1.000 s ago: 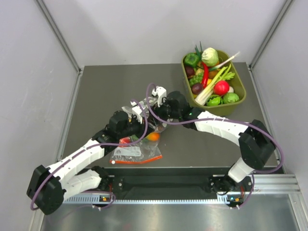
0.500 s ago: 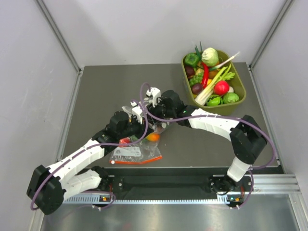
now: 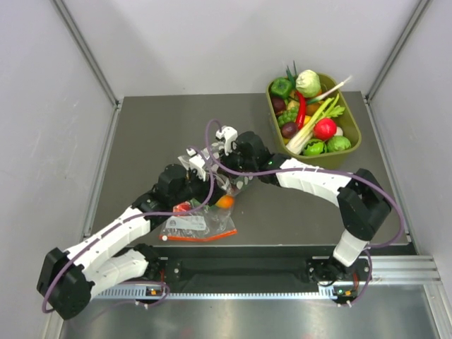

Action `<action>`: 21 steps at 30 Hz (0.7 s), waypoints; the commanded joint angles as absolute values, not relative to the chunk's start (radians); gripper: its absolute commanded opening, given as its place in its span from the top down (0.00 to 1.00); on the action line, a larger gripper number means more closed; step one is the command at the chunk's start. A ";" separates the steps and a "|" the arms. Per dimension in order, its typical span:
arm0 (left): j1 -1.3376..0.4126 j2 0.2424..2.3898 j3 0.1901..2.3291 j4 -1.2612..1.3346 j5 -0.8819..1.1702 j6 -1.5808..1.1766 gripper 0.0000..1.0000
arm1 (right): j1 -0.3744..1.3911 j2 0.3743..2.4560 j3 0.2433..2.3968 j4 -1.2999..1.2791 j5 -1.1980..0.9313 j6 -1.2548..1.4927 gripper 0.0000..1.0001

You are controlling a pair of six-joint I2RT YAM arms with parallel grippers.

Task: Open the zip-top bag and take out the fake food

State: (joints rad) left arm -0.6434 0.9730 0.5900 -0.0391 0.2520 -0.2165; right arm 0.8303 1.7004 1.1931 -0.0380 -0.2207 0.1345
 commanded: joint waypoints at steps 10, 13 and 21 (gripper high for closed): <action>-0.640 0.766 0.597 -0.107 -0.180 -0.432 0.27 | 0.779 1.536 1.154 0.061 -0.140 0.193 1.00; -0.627 0.770 0.585 -0.132 -0.230 -0.521 0.29 | 0.775 1.514 1.134 0.066 -0.137 0.195 1.00; -0.471 0.857 0.473 -0.017 -0.104 -0.704 0.35 | 0.769 1.470 1.086 0.083 -0.141 0.209 1.00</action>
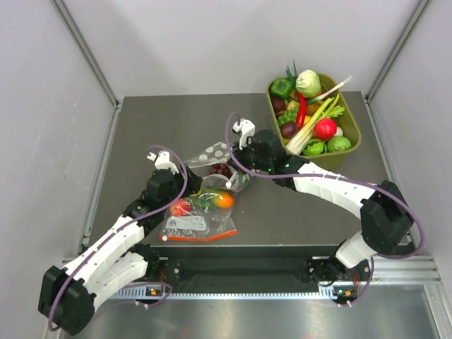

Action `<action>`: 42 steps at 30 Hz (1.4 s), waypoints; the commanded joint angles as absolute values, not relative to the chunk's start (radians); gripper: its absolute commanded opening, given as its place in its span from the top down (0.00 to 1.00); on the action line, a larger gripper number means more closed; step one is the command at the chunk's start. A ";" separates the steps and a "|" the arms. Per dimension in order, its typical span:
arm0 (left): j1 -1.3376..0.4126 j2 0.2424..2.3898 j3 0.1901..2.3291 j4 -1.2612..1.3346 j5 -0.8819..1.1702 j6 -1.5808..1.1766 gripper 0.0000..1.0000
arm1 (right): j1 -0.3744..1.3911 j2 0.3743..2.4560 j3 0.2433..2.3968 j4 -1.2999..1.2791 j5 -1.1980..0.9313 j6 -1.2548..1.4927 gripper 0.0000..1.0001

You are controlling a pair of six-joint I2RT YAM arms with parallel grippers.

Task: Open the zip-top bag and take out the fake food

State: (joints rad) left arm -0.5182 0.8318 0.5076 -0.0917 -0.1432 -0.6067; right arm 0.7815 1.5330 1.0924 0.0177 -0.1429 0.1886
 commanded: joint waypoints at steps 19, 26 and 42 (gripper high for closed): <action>-0.454 1.054 0.469 0.144 -0.158 -0.660 0.42 | 0.759 1.390 1.016 0.104 -0.161 0.221 1.00; -0.453 1.045 0.511 0.137 -0.138 -0.579 0.95 | 0.749 1.356 1.006 0.101 -0.135 0.218 1.00; -0.453 0.940 0.808 -0.114 0.073 -0.385 1.00 | 0.627 1.273 0.922 0.081 -0.026 0.249 1.00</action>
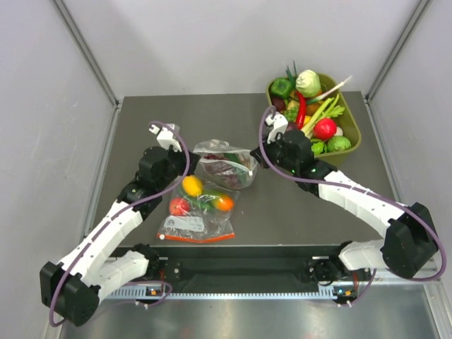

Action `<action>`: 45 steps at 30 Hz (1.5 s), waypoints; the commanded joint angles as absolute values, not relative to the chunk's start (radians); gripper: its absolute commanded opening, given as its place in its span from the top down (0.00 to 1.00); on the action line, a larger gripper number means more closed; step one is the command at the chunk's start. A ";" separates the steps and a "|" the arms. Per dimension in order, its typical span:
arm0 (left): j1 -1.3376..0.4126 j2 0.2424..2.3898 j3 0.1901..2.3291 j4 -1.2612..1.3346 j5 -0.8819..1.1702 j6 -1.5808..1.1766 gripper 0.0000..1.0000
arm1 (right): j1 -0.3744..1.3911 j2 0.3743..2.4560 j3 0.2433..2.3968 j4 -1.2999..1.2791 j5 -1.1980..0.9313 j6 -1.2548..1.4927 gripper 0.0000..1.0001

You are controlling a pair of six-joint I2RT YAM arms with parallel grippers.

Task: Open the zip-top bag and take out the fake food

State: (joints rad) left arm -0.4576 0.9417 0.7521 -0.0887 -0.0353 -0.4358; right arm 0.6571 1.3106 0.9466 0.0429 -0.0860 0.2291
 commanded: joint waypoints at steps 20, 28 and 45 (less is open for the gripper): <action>-0.456 1.054 0.765 0.117 0.304 -0.394 1.00 | 0.652 1.088 0.916 0.002 -0.067 0.184 0.47; -0.457 1.026 0.767 0.127 0.322 -0.408 1.00 | 0.696 1.112 0.976 0.044 -0.319 0.225 0.53; -0.459 0.980 0.773 0.112 0.382 -0.387 1.00 | 0.742 1.390 1.088 0.049 -0.278 0.247 0.53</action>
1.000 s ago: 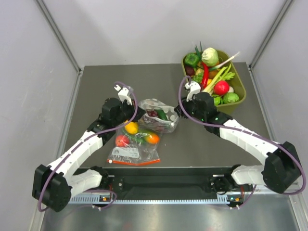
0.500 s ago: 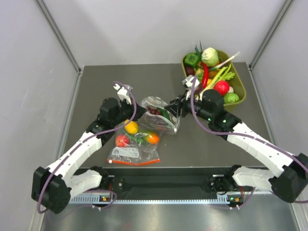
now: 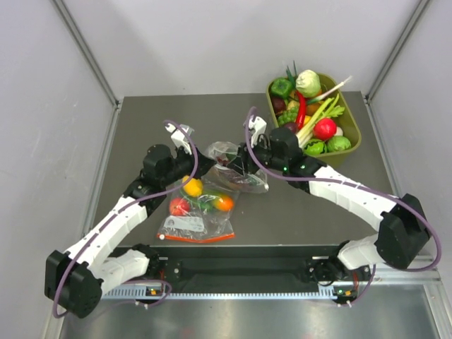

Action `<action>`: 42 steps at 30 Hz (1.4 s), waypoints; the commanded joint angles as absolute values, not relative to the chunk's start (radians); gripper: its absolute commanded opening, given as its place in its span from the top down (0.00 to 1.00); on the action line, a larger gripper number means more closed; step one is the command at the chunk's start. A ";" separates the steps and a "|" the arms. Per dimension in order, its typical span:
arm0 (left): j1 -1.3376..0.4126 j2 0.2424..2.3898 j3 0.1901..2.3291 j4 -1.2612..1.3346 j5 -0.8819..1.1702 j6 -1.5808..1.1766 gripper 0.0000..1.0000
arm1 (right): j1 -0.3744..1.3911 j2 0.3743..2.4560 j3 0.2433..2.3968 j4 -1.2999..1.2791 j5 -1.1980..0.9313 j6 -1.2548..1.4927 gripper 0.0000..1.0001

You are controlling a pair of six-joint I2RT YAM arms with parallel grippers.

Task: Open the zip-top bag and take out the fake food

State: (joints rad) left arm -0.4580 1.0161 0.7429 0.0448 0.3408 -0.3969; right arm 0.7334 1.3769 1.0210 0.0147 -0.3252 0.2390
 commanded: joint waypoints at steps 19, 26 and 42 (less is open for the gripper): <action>-0.476 1.002 0.772 0.112 0.405 -0.351 1.00 | 0.799 1.551 1.118 -0.070 -0.149 0.134 0.30; -0.476 0.993 0.772 0.110 0.402 -0.348 1.00 | 0.828 1.611 1.137 -0.118 -0.158 0.109 0.18; -0.476 0.963 0.762 0.051 0.357 -0.313 1.00 | 0.835 1.619 1.082 0.049 -0.066 0.158 0.95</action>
